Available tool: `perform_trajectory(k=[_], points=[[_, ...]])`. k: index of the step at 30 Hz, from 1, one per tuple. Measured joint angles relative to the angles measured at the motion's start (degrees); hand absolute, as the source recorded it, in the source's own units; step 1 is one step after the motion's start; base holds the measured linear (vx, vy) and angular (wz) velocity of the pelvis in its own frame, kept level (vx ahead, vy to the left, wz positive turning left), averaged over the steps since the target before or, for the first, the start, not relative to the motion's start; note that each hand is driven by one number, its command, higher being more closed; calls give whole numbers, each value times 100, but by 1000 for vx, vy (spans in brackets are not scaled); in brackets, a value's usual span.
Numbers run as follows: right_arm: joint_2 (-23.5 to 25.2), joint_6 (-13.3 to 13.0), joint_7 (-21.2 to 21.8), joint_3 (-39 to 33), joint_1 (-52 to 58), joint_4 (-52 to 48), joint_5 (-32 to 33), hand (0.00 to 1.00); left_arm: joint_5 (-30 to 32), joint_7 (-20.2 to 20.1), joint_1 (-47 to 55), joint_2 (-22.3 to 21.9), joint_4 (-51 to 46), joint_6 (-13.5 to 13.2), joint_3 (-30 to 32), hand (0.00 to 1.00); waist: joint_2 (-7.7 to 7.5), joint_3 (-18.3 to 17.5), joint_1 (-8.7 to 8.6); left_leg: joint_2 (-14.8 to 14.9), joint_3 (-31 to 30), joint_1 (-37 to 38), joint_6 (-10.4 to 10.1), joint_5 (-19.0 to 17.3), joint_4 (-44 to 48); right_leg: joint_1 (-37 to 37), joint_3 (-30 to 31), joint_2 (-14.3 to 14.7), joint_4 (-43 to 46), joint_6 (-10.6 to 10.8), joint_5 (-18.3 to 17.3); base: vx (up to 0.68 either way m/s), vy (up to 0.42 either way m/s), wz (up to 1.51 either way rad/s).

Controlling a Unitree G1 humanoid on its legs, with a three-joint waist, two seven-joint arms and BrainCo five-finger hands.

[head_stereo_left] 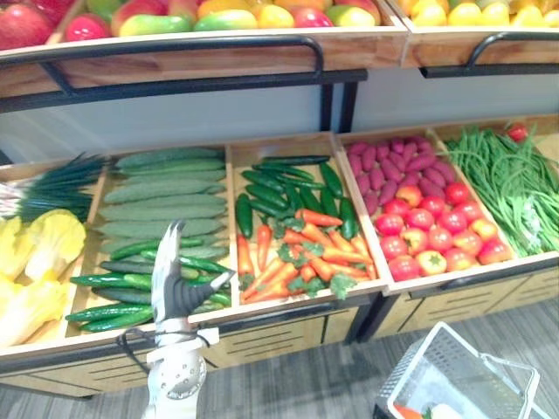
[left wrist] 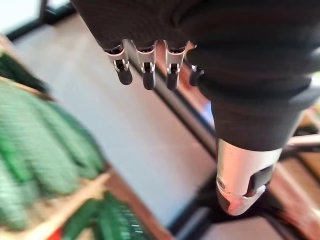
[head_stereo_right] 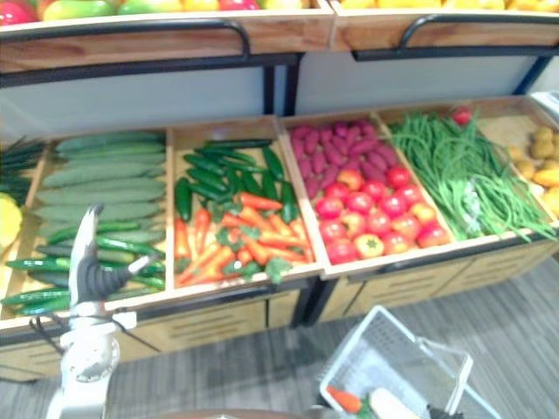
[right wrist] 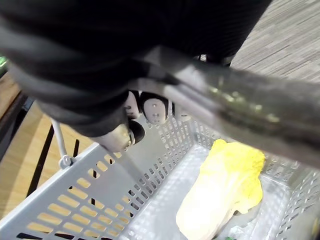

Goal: Pick vegetable in the basket

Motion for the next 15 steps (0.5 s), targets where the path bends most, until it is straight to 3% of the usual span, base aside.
perform_trajectory(k=[6, 10, 13, 15], points=[[518, -29, -184, 48, 50, -240, 317, 100, -395, 155, 226, -557, 1913, 189, 910, 0, -10, 36, 111, 48, -200, 102, 4, 24, -17, 312, -459, -40, -31, 42, -89, 9, -27, 24], [662, -36, -282, 37, 116, -518, 323, 100, -748, 201, 157, -784, 3420, 390, 1544, 0, 83, 46, 144, 69, -276, 126, -17, 63, -94, 371, -573, -41, -34, 86, -137, 18, -16, 11], [716, -9, -291, -43, 10, -477, 307, 100, -1657, -48, -143, -844, 5157, 810, 2136, 0, 115, 54, 137, 102, -214, 223, -42, 139, -299, 347, -546, 8, -36, 137, -179, 43, -24, -5], [714, 18, -285, -187, -161, -323, 299, 100, -1799, -298, -179, -836, 5882, 955, 2221, 0, 120, 56, 148, 129, -76, 282, -48, 137, -348, 278, -396, 66, -36, 136, -179, 56, 4, -35]])
